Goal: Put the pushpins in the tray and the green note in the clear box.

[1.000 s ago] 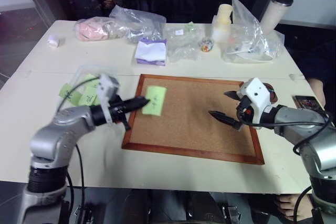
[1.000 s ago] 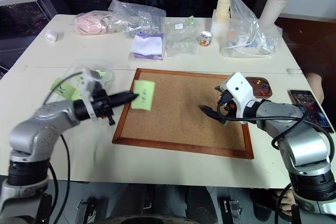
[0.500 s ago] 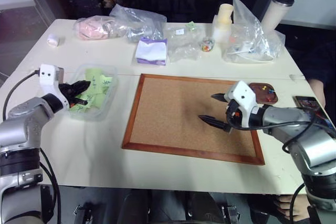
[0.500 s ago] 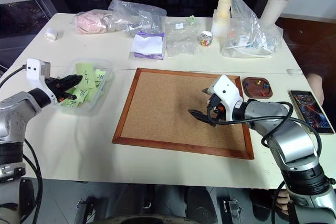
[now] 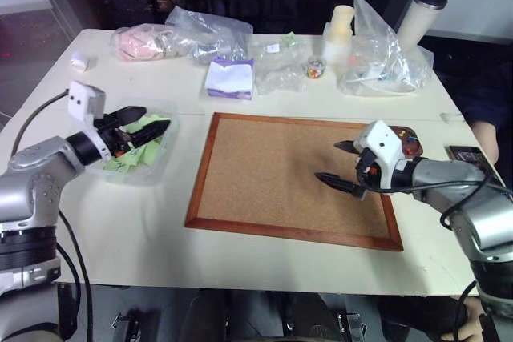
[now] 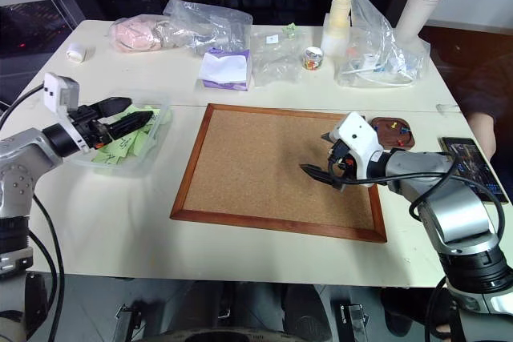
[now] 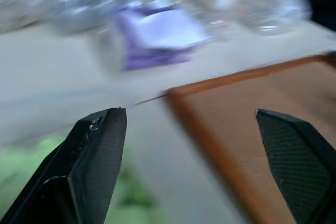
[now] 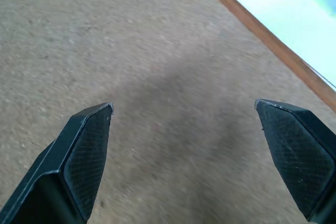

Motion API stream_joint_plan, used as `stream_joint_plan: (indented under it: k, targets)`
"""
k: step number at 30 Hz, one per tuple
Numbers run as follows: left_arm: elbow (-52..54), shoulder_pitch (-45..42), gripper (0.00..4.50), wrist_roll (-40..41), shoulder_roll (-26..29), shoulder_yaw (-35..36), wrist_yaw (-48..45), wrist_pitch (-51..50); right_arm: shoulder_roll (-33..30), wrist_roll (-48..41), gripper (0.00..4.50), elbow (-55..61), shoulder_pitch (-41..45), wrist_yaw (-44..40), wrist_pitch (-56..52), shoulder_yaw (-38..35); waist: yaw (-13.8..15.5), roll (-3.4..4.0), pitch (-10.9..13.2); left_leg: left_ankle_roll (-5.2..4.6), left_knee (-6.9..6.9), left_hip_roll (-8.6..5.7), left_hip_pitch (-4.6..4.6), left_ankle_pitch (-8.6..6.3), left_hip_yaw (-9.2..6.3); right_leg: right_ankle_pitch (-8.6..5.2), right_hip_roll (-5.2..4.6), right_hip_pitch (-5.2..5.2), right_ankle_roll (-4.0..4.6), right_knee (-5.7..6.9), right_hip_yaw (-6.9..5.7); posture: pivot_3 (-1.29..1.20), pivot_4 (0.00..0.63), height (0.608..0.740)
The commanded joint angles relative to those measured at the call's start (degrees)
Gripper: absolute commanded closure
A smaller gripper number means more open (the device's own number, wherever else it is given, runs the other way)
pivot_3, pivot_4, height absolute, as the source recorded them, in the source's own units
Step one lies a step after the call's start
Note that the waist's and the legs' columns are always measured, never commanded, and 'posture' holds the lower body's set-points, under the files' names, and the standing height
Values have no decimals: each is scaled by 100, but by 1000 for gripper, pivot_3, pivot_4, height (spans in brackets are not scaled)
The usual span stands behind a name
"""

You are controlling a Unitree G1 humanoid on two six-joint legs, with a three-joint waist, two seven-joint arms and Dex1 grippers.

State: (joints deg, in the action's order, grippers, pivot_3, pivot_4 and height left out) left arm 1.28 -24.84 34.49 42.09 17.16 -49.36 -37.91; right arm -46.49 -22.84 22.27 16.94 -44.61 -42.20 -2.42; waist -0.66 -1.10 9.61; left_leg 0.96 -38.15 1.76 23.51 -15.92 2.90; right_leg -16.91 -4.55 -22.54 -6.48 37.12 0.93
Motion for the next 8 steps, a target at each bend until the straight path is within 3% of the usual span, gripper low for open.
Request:
stream_joint_plan:
  k: [1, 8]
  targets:
    - [788, 67, 79, 194, -2, -390, -303, -44, -139, -159, 0, 21, -8, -144, 108, -413, 1, 0, 0, 0, 0, -1, 0, 0, 0, 0, 0, 0, 0, 0, 1, 0, 150, 740]
    - [1314, 175, 79, -215, -247, -1560, -581, 307, -283, -371, 0, 54, -65, -378, 60, -717, 3, 0, 0, 0, 0, -3, 0, 0, 1, 0, 5, 1, 0, -1, 2, 0, 150, 740]
